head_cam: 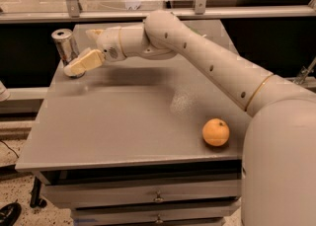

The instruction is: Move redbull can near orange

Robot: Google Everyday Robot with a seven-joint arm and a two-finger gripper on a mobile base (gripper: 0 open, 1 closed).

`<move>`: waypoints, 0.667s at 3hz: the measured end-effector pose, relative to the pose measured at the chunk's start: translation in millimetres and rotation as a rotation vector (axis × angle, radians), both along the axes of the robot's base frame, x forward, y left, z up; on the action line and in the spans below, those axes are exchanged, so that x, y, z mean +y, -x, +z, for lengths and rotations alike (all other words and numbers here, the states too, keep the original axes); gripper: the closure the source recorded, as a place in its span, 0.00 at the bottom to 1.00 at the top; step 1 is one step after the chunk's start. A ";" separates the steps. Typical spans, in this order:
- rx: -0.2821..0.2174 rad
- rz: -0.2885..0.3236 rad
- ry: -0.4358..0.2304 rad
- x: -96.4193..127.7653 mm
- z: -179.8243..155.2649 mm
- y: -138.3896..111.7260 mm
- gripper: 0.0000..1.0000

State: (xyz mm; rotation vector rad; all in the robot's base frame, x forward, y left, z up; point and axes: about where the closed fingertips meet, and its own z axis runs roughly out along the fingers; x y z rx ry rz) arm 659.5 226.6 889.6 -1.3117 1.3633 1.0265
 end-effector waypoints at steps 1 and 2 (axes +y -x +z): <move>0.019 0.020 -0.027 18.7 -3.6 -0.6 0.00; 0.021 0.027 -0.040 29.3 -7.1 -1.8 0.18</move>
Offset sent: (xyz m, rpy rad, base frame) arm 0.0065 0.0364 -0.0109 0.0541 0.0203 0.0253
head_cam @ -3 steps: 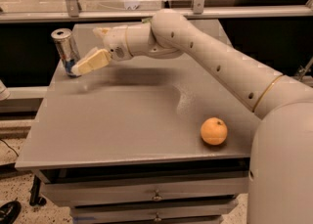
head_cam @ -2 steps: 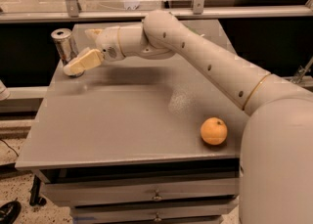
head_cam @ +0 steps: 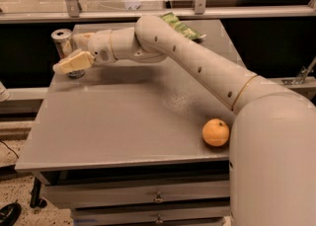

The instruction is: Move redbull can near orange

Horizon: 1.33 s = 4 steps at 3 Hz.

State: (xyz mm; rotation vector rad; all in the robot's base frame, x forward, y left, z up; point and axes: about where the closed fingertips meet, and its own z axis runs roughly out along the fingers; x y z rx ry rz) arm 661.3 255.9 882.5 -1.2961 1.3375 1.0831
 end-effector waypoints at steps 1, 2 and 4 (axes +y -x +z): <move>-0.004 -0.005 0.000 -0.3 0.8 -1.3 0.40; -0.003 -0.011 0.000 -1.5 1.0 -1.0 0.63; -0.033 -0.053 0.020 -24.2 13.9 -7.3 1.00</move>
Offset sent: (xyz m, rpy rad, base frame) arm 0.0042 -0.0096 0.0018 -0.0002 -0.0032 -0.0284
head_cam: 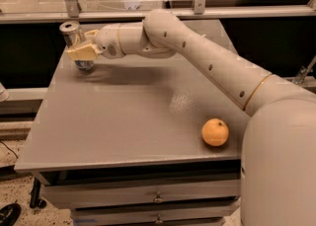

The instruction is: Move redbull can near orange

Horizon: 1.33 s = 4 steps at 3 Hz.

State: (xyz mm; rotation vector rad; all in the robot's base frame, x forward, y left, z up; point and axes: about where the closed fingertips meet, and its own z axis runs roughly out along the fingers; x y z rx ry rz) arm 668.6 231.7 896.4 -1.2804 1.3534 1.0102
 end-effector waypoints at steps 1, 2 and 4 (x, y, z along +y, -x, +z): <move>-0.053 -0.058 0.022 -43.1 16.3 -3.1 1.00; -0.112 -0.120 0.027 -99.0 29.5 7.0 1.00; -0.171 -0.217 0.033 -172.9 39.4 24.1 1.00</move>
Offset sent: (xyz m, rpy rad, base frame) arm -0.0186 -0.1965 0.0426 -0.0380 -0.1891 -0.2263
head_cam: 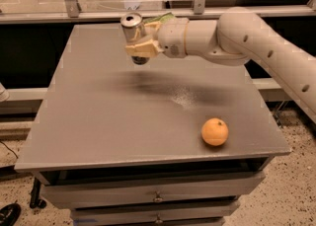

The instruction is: Move redbull can near orange

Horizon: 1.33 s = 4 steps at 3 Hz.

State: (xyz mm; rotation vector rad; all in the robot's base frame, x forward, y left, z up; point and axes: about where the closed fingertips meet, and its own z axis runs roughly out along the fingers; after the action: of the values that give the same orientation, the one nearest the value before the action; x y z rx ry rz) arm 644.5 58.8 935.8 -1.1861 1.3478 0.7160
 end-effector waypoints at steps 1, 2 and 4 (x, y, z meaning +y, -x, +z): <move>0.001 -0.001 0.006 2.4 0.7 3.5 1.00; 0.025 -0.072 0.074 -33.9 2.7 13.4 1.00; 0.051 -0.275 0.169 -129.3 27.4 54.2 1.00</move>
Offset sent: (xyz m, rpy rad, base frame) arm -0.0293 -0.1012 0.0156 -0.1791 0.0649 -0.2026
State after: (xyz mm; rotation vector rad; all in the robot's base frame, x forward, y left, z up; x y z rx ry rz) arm 590.4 -70.4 963.2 -1.0904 1.6016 0.4448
